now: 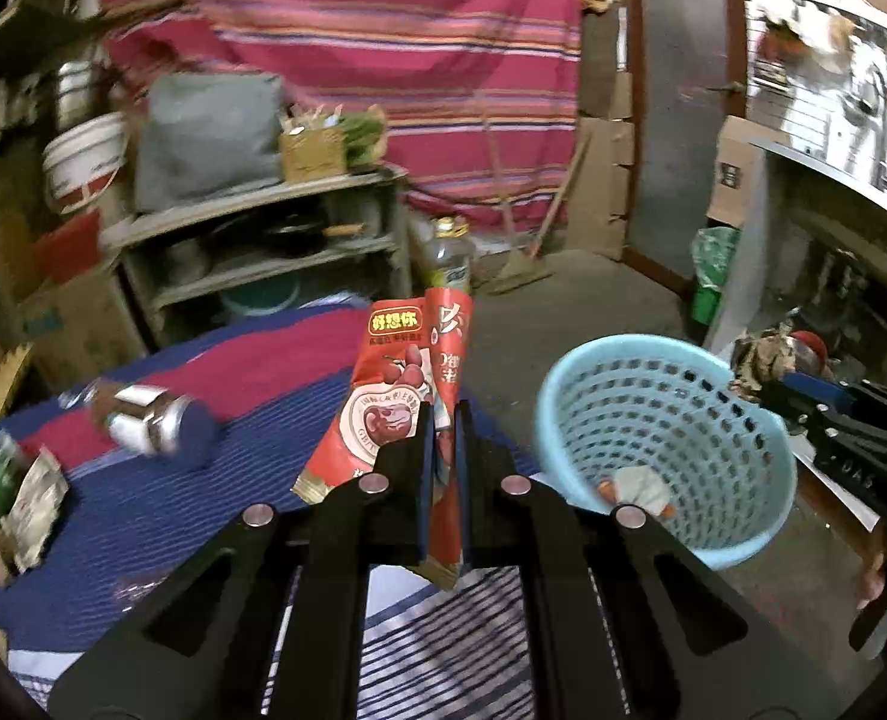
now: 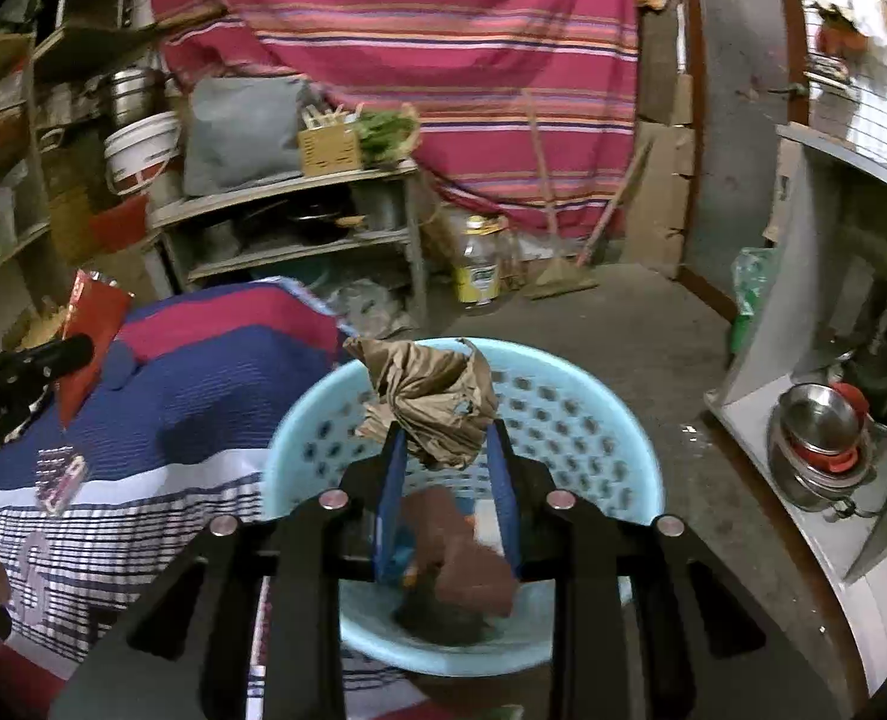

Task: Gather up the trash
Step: 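Carry the red bag and brown paper toward the blue basket, then open both grippers over the blue basket to drop bag and paper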

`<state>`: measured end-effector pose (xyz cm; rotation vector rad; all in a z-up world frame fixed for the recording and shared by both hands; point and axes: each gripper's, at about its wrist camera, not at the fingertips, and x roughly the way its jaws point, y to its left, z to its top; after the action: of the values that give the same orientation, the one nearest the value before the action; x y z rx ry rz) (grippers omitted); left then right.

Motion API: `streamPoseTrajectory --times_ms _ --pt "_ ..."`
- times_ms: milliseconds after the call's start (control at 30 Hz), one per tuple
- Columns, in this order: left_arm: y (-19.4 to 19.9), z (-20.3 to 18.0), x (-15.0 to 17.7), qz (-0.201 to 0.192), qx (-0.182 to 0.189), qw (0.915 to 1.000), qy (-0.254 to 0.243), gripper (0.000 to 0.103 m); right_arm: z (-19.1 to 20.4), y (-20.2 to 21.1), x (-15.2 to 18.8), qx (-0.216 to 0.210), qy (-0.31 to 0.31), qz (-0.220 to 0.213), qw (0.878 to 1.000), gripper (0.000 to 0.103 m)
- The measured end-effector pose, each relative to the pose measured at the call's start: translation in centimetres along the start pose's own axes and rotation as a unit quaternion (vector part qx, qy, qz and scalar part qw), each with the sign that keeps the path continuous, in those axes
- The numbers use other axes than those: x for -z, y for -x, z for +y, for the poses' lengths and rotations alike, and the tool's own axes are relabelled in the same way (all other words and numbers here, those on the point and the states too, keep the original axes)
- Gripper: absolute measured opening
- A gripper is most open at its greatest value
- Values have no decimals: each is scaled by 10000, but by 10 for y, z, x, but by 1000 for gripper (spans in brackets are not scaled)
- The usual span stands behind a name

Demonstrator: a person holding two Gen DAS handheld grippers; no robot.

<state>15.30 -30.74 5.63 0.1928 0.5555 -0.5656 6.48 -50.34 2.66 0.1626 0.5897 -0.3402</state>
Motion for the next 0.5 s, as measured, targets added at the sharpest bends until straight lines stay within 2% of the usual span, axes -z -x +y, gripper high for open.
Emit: streamPoseTrajectory --times_ms 167,267,500 --pt "-9 -39 -2 -116 263 9996 -64 5 -12 -3 7 106 40 -98 9999 28" --pt "-13 -61 0 -205 293 9992 -184 5 -19 -9 11 128 -42 -87 9999 28" --pt "-33 -81 11 -182 629 9979 -16 5 -34 -31 22 148 -199 88 9997 28"
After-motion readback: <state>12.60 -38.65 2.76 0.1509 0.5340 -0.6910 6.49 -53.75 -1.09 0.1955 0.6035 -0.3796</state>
